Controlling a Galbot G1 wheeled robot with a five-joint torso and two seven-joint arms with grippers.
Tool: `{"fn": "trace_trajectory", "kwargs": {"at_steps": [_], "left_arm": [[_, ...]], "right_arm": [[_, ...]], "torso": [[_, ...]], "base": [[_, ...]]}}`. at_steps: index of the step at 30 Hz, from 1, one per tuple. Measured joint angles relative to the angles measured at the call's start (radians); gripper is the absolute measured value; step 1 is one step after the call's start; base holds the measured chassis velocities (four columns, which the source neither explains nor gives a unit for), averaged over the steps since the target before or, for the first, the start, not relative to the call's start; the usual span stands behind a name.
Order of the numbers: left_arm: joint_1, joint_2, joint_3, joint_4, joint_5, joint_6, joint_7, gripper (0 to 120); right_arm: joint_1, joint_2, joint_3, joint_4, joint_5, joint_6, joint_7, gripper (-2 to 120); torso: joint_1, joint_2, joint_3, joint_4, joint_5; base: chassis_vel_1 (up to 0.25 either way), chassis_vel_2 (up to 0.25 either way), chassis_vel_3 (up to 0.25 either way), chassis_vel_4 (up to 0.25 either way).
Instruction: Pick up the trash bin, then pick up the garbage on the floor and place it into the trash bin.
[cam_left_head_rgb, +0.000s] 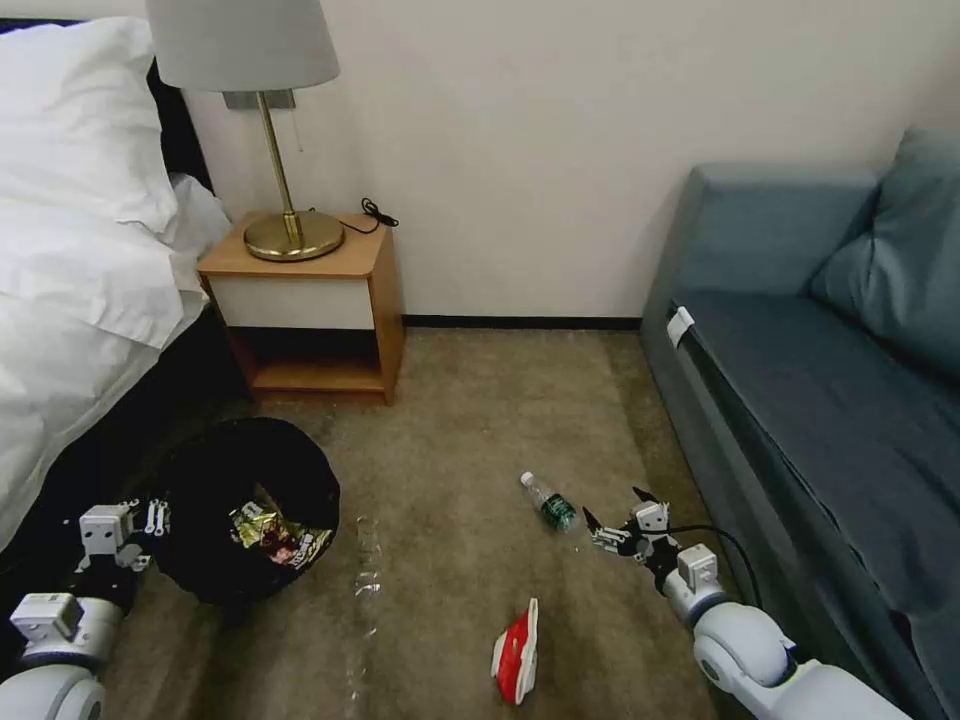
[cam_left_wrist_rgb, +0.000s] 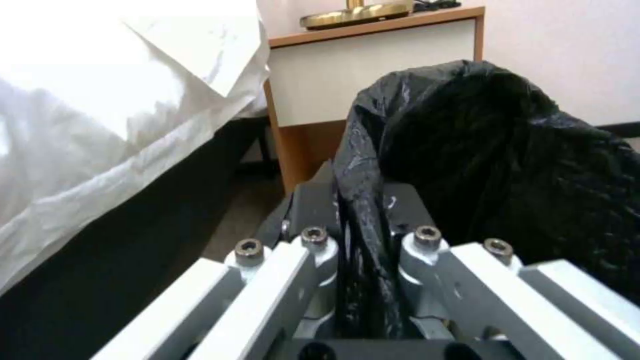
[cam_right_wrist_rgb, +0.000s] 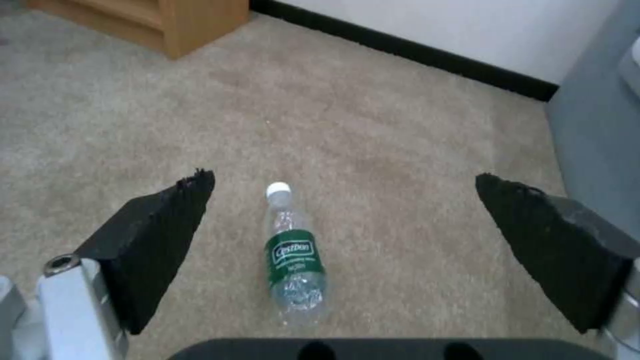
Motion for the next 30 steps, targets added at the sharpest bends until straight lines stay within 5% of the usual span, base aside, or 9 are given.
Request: {"fn": "trace_trajectory", "kwargs": {"at_steps": [11,20,23,30], "left_arm": [[-0.017,0.004,0.001,0.025,-0.002,0.000,0.000,7],[-0.008,0.012,-0.007,0.046,0.019,-0.001,0.017,7],[-0.014,0.006,-0.005,0.058,0.041,-0.004,0.021,7],[-0.038,-0.005,0.022,0.065,0.065,0.001,0.019,7]], "right_arm": [[0.136,-0.082,-0.153,0.145,0.111,-0.196,-0.019,100],[0.243,-0.236,-0.346,0.195,0.324,-0.379,-0.046,100],[0.286,-0.312,-0.410,0.182,0.372,-0.420,-0.129,100],[0.426,-0.283,-0.529,0.149,0.453,-0.452,-0.182,100]], "torso": [[0.000,0.000,0.000,0.0003,-0.0002],[0.000,0.000,0.000,0.0002,0.0001],[0.000,0.000,0.000,-0.0004,-0.0001],[0.000,0.000,0.000,0.0000,-0.0004]], "base": [[0.000,0.000,0.000,0.000],[0.000,0.000,0.000,0.000],[0.000,0.000,0.000,0.000],[0.000,0.000,0.000,0.000]]}}
